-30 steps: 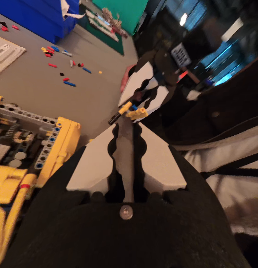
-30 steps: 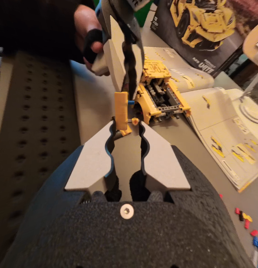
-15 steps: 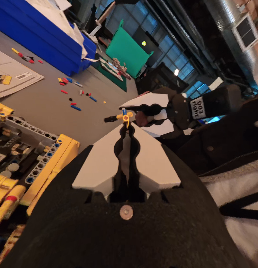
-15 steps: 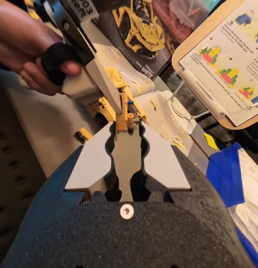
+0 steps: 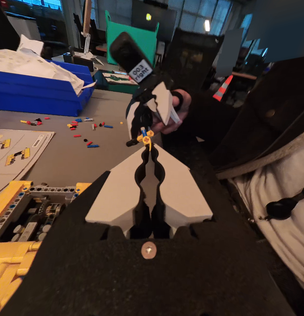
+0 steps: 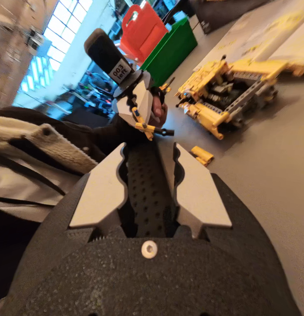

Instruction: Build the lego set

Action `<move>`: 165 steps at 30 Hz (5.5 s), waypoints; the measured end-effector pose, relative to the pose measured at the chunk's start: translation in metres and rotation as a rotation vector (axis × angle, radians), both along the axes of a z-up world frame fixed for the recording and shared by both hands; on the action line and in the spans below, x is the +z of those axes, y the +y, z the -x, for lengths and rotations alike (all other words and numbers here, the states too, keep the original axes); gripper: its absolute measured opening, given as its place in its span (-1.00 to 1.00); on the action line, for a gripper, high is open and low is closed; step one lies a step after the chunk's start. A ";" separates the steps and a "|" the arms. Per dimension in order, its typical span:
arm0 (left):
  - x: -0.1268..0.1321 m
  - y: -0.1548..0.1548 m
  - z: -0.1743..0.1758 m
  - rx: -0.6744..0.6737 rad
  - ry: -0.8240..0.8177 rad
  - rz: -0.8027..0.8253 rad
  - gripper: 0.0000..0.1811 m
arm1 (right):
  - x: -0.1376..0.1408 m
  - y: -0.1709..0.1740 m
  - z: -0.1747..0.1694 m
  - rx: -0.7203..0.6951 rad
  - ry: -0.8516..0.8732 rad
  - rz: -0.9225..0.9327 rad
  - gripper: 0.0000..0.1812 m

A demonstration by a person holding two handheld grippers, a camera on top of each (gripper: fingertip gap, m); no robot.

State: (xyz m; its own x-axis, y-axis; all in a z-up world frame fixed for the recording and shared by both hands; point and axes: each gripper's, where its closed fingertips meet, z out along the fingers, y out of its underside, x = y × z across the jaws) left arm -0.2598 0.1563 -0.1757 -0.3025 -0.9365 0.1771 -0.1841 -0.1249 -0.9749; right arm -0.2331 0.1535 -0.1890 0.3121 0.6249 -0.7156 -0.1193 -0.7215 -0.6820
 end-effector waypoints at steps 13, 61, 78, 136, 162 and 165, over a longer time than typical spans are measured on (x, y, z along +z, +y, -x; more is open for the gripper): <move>-0.028 -0.024 -0.005 -0.078 0.103 -0.167 -0.99 | -0.018 0.008 0.013 0.016 0.101 0.123 -0.66; -0.056 -0.037 -0.009 -0.116 0.227 -0.238 -0.99 | -0.029 -0.013 0.023 0.171 0.017 0.136 -0.87; -0.030 -0.033 -0.001 -0.204 0.206 0.254 -0.98 | -0.012 -0.006 0.024 0.118 -0.037 -0.139 -0.93; -0.020 -0.005 0.000 -0.169 0.174 0.578 -0.99 | -0.012 0.001 0.023 0.074 0.089 -0.060 -0.91; -0.043 -0.034 0.005 -0.261 0.297 0.341 -1.00 | -0.023 -0.011 0.032 0.162 0.053 0.002 -0.93; -0.045 -0.038 0.006 -0.278 0.313 0.340 -1.00 | -0.025 -0.015 0.032 0.187 0.029 -0.003 -0.92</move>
State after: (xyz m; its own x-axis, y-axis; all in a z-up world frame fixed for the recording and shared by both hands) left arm -0.2653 0.1182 -0.2208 -0.4148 -0.7028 0.5779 -0.5308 -0.3290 -0.7811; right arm -0.2655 0.1383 -0.2141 0.1693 0.6723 -0.7206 -0.0027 -0.7309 -0.6825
